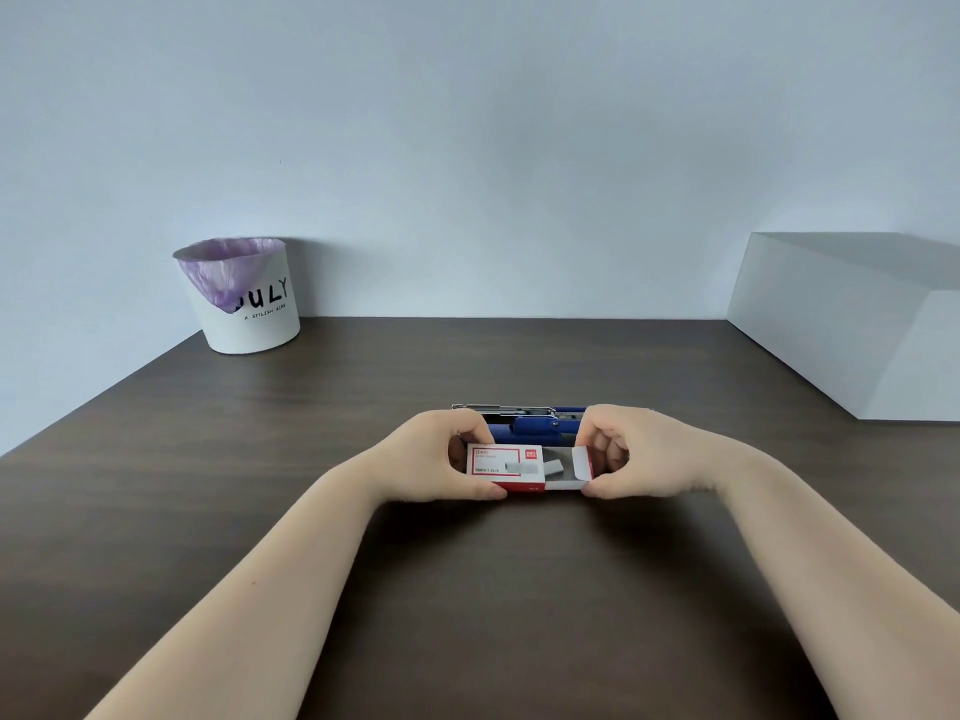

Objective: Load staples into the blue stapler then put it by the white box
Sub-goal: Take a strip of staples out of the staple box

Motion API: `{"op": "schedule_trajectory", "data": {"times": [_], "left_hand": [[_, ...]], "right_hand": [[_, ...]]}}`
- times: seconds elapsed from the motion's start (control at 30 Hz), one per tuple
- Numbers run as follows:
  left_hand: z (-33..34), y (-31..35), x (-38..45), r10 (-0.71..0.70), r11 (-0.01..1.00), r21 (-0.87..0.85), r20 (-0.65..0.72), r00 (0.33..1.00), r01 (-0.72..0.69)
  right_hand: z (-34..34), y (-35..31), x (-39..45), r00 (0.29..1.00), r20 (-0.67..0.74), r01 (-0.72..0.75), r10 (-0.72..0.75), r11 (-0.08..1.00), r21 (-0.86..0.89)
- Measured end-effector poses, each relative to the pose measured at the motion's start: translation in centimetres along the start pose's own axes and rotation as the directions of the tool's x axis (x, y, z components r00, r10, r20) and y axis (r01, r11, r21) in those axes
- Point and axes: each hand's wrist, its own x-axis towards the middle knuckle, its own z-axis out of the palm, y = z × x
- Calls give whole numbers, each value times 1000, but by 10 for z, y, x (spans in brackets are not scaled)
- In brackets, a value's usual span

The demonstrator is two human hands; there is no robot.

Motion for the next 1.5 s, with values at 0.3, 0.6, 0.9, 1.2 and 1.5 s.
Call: {"op": "schedule_trajectory", "data": {"times": [0.3,0.6,0.9,1.2,1.5], "left_hand": [[-2,-3,0,20,1000,-18,-46,999,-21],[-3,-1,-1,21,1000,9,-64,998,-21],[-3,3,-1,24,1000,12,-57,998,-24],[-3,3,0,48,998,42,-55,997,-46],[-3,1,1,30,997,66,-56,998,-26]], "right_hand": [[-4,1,0,999,-43,8,-9,1000,-26],[-6,-9,-2,997,-72,28,-33,997,-67],[7,-20,7,984,-88,119,-157,934,-335],[10,-25,10,994,-61,61,-87,939,-339],[-11,-17,-1,956,-269,84,-116,988,-128]]}}
